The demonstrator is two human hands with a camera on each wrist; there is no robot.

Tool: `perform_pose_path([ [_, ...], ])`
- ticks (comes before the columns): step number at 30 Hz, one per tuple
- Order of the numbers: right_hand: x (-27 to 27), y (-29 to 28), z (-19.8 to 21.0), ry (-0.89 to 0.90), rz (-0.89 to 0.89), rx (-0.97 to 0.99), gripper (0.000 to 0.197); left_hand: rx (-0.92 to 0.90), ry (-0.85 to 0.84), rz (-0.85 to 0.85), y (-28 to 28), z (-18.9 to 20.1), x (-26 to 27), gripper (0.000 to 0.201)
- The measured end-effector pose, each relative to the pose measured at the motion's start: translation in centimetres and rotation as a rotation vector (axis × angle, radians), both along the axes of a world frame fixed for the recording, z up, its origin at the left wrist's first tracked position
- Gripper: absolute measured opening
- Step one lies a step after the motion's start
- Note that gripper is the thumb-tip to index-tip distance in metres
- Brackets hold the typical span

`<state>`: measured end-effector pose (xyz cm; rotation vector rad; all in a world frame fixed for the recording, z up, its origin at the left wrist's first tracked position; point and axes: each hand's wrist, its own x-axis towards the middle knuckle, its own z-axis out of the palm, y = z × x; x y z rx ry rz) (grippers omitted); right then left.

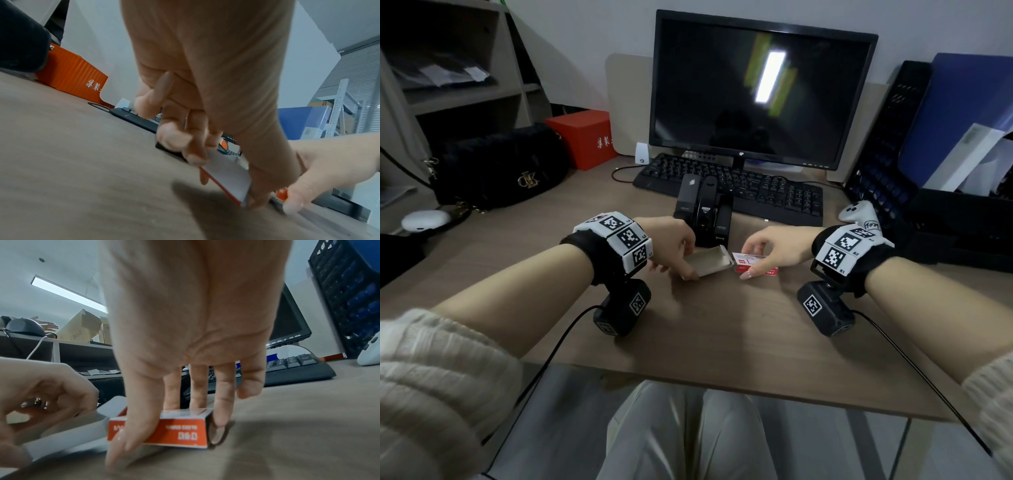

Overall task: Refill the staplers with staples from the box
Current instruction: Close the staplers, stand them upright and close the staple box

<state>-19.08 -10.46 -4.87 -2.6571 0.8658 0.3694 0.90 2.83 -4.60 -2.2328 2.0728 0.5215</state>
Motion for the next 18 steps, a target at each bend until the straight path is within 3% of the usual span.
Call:
perform_pose_path([
  [8, 0.5, 0.3, 0.3, -0.035, 0.032, -0.004, 0.045, -0.031, -0.129, -0.046, -0.6, -0.6, -0.2, 0.047],
  [18, 1.0, 0.7, 1.0, -0.020, 0.063, -0.066, 0.045, 0.000, -0.136, -0.067, -1.0, -0.6, -0.5, 0.052],
])
